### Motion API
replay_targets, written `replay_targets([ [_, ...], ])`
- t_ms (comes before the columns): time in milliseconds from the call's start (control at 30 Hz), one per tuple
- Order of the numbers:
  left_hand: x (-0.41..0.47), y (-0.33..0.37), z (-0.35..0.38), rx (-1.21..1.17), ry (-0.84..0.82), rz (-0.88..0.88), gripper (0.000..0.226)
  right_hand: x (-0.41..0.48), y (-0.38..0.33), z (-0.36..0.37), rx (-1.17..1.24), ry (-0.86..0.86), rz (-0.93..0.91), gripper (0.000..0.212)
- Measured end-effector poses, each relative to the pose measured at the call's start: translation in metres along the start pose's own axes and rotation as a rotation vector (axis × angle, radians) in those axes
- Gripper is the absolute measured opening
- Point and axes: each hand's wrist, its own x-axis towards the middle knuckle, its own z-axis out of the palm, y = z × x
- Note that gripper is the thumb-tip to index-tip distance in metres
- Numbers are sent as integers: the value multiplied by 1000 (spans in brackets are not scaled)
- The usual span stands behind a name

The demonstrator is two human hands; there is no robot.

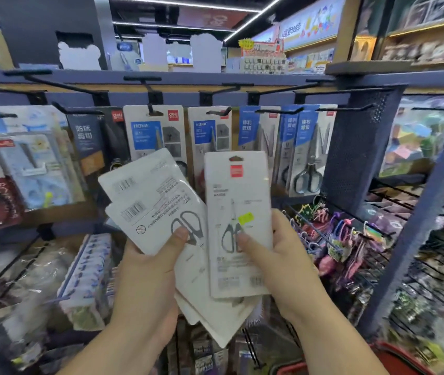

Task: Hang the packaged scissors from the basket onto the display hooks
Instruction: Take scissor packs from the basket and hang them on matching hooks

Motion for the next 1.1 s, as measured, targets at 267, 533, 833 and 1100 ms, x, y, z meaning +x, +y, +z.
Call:
replay_targets([
  [267, -2, -3, 3, 36, 45, -24, 35, -3, -2, -16, -625, 247, -285, 28],
  [533, -8, -1, 13, 12, -8, -7, 33, -13, 7, 13, -377, -59, -185, 38],
  [833, -6, 4, 5, 14, -40, 41, 39, 6, 6, 4, -195, -8, 93, 51],
  [1100, -1, 15, -6, -17, 10, 77, 41, 27, -7, 11, -300, 123, -189, 18],
])
